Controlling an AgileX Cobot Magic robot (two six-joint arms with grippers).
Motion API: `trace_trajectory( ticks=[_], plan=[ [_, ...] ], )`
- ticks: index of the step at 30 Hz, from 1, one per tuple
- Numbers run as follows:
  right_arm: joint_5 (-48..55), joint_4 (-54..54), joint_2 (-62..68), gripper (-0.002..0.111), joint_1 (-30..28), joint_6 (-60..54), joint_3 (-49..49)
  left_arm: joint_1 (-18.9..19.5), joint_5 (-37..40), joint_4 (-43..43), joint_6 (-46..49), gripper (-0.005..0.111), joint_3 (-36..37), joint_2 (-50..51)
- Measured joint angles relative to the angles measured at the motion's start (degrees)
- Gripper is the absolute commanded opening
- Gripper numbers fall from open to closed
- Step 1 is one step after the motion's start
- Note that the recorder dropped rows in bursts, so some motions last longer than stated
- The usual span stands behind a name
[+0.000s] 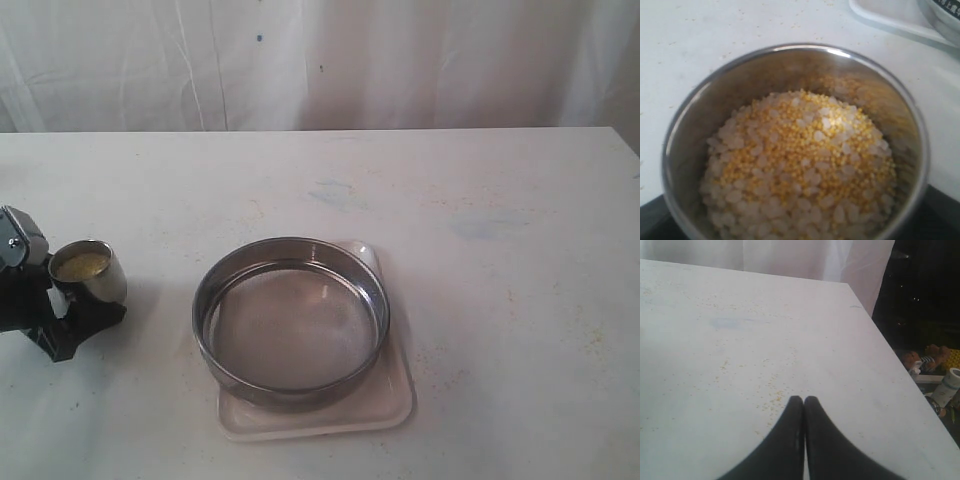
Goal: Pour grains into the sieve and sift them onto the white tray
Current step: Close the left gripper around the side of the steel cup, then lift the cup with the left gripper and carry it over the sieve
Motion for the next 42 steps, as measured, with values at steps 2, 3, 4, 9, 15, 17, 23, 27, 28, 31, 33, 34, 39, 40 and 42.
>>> trace_trajectory(
  ticks=[2,3,4,9,15,17,23,27,28,31,33,34,39,40,42],
  plan=[
    [0.00,0.00,0.00,0.000,0.00,0.00,0.00,0.00,-0.10,0.11,0.35,0.003,0.00,0.00],
    [0.00,0.00,0.00,0.000,0.00,0.00,0.00,0.00,-0.10,0.11,0.58,0.000,0.00,0.00],
    [0.00,0.00,0.00,0.000,0.00,0.00,0.00,0.00,-0.10,0.11,0.67,0.000,0.00,0.00],
    [0.00,0.00,0.00,0.000,0.00,0.00,0.00,0.00,-0.78,-0.09,0.96,0.000,0.00,0.22],
    [0.00,0.00,0.00,0.000,0.00,0.00,0.00,0.00,-5.43,-1.42,1.00,0.000,0.00,2.42],
    [0.00,0.00,0.00,0.000,0.00,0.00,0.00,0.00,-6.26,-1.66,1.10,0.000,0.00,3.35],
    [0.00,0.00,0.00,0.000,0.00,0.00,0.00,0.00,-7.88,-3.00,1.44,0.000,-0.10,4.47],
    [0.00,0.00,0.00,0.000,0.00,0.00,0.00,0.00,-7.88,-3.35,1.60,0.000,-0.10,4.47],
    [0.00,0.00,0.00,0.000,0.00,0.00,0.00,0.00,-7.88,-3.35,1.90,0.000,-0.10,4.47],
    [0.00,0.00,0.00,0.000,0.00,0.00,0.00,0.00,-7.88,-3.35,2.82,0.000,-0.10,4.47],
    [0.00,0.00,0.00,0.000,0.00,0.00,0.00,0.00,-7.88,-3.39,3.15,0.000,-0.10,4.47],
    [0.00,0.00,0.00,0.000,0.00,0.00,0.00,0.00,-7.88,-3.49,3.23,0.000,-0.10,4.47],
    [0.00,0.00,0.00,0.000,0.00,0.00,0.00,-0.70,-7.53,-4.44,3.62,0.000,-0.10,4.47],
    [0.00,0.00,0.00,0.000,0.00,0.00,0.00,-0.89,-7.41,-4.70,3.62,0.000,-0.10,4.37],
    [0.00,0.00,0.00,0.000,0.00,0.00,0.00,-1.76,-6.91,-5.09,3.62,0.000,-0.10,4.14]
  ],
)
